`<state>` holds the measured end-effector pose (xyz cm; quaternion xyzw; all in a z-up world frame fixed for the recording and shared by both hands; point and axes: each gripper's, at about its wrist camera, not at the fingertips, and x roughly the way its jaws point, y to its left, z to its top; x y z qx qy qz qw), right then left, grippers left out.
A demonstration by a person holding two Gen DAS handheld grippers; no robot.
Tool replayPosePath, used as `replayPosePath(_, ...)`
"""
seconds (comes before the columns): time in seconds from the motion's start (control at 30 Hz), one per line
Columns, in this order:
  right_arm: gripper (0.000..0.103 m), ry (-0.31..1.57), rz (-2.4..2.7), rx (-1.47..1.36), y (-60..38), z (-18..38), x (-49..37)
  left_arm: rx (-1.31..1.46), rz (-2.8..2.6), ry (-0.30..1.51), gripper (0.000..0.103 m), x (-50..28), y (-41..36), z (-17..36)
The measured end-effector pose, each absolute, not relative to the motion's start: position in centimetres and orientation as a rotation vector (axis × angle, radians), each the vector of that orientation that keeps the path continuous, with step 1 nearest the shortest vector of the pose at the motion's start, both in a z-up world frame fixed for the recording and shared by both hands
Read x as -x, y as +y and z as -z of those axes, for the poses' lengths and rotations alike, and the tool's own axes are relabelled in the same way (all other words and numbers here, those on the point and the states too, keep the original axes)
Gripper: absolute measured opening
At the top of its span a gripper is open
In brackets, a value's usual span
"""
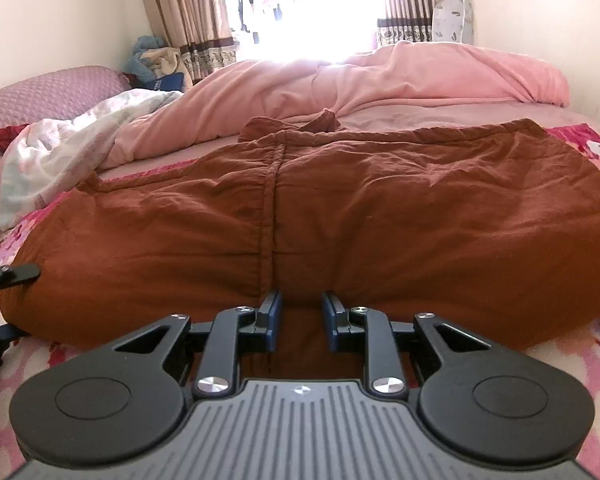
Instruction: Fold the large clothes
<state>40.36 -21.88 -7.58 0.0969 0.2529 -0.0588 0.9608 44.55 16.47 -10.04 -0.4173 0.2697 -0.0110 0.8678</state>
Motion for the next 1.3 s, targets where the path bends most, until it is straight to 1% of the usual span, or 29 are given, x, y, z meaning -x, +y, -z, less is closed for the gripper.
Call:
replayPosePath(0.27,0.029,0.509,0.116,-0.202,-21.9,7.7,-40.3,0.825,0.019,0.533,0.074,-47.5,16.4,9.9)
replayPosePath(0.37,0.029,0.510,0.116,-0.202,-21.9,7.7,-40.3,0.805,0.024,0.541,0.069,-47.7,16.3,9.7)
replayPosePath(0.47,0.029,0.507,0.123,-0.200,-21.7,7.1,-40.0,0.801,0.037,0.542,0.066,-47.5,16.5,9.8)
replayPosePath(0.63,0.029,0.416,0.128,-0.211,-21.2,5.3,-40.0,0.778,0.039,0.548,0.065,-47.9,16.3,9.7)
replayPosePath(0.77,0.031,0.426,0.123,-0.206,-20.9,5.6,-41.9,0.758,0.049,0.550,0.065,-47.9,16.3,9.7)
replayPosePath(0.87,0.032,0.468,0.136,-0.205,-20.9,6.9,-43.3,0.735,0.061,0.555,0.065,-48.0,16.2,9.5)
replayPosePath(0.93,0.032,0.462,0.141,-0.201,-20.9,7.4,-43.4,0.717,0.070,0.556,0.064,-48.1,16.2,9.3)
replayPosePath(0.97,0.032,0.458,0.143,-0.192,-20.7,7.5,-43.3,0.708,0.075,0.554,0.062,-48.1,16.2,9.2)
replayPosePath(1.1,0.032,0.449,0.144,-0.175,-20.6,7.6,-43.1,0.647,0.111,0.541,0.046,-48.0,15.9,8.1)
replayPosePath(1.2,0.032,0.453,0.140,-0.191,-20.9,7.5,-43.0,0.615,0.129,0.530,0.040,-47.9,15.5,7.0)
replayPosePath(1.3,0.033,0.461,0.125,-0.181,-21.1,6.9,-42.7,0.585,0.138,0.517,0.037,-47.8,14.8,5.7)
